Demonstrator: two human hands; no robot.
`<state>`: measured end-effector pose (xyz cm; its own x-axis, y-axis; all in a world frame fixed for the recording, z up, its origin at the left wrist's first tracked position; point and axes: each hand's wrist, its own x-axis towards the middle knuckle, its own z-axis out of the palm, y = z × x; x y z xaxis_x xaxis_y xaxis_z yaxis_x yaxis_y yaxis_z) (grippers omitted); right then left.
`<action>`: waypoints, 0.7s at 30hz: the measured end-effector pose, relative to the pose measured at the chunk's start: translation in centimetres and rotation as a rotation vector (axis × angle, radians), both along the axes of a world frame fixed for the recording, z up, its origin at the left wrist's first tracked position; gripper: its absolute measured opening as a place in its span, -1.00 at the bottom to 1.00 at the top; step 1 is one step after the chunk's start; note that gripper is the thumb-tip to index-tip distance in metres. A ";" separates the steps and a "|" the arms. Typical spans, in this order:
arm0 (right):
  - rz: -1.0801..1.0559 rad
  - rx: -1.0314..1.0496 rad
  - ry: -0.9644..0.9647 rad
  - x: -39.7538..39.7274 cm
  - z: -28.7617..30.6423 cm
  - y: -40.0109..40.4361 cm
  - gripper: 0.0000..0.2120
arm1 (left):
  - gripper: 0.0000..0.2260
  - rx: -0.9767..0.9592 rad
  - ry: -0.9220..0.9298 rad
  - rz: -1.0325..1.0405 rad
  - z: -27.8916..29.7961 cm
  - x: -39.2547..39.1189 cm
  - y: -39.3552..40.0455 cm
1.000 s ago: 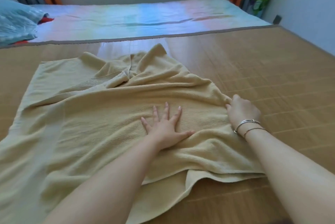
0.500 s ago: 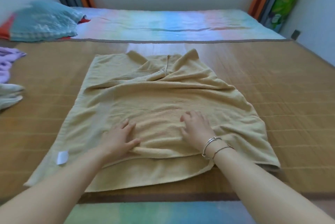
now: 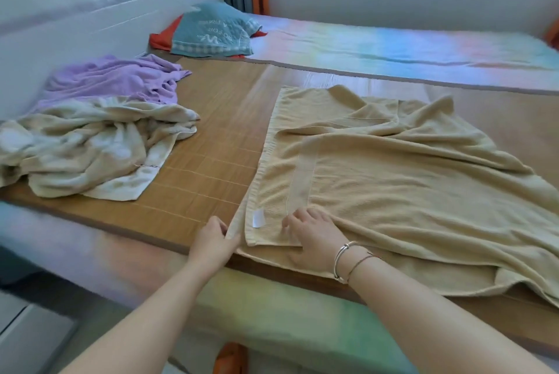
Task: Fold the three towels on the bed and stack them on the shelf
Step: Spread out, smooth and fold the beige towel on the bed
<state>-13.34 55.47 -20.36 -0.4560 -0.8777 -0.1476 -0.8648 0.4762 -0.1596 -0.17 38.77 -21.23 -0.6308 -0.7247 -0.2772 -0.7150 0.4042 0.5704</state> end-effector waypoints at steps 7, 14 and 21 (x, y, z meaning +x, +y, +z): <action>-0.041 -0.031 0.159 1.9 -0.1 -3.2 -0.77 | -0.88 0.070 0.086 -0.057 0.2 0.5 -1.1; -0.109 -0.320 -0.031 4.9 2.1 -6.1 -0.82 | -0.79 0.285 0.154 -0.080 -0.2 1.5 -2.5; -0.074 -0.087 -0.088 6.6 -0.3 -6.1 -0.86 | -0.60 0.443 0.112 0.020 0.8 0.9 -3.0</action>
